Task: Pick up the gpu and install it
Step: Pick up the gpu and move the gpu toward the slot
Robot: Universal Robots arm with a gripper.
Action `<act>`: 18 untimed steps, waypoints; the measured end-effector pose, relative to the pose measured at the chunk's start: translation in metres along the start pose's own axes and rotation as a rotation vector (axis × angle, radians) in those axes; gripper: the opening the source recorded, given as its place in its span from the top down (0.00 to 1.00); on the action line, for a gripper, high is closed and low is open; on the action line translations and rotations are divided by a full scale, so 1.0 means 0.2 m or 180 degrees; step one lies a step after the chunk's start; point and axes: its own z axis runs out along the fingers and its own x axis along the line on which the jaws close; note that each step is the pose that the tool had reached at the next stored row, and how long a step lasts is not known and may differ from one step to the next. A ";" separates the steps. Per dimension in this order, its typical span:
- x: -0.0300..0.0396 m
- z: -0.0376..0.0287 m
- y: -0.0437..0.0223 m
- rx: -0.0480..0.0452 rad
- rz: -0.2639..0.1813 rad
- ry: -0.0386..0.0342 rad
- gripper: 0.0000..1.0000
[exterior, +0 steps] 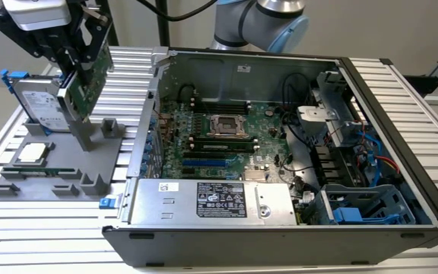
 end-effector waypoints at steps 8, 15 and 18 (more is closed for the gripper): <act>-0.001 0.000 0.002 0.0000 0.0000 0.0000 1.00; -0.002 -0.004 0.002 0.0001 0.0000 0.0001 1.00; -0.005 -0.004 0.005 0.0000 0.0000 0.0001 1.00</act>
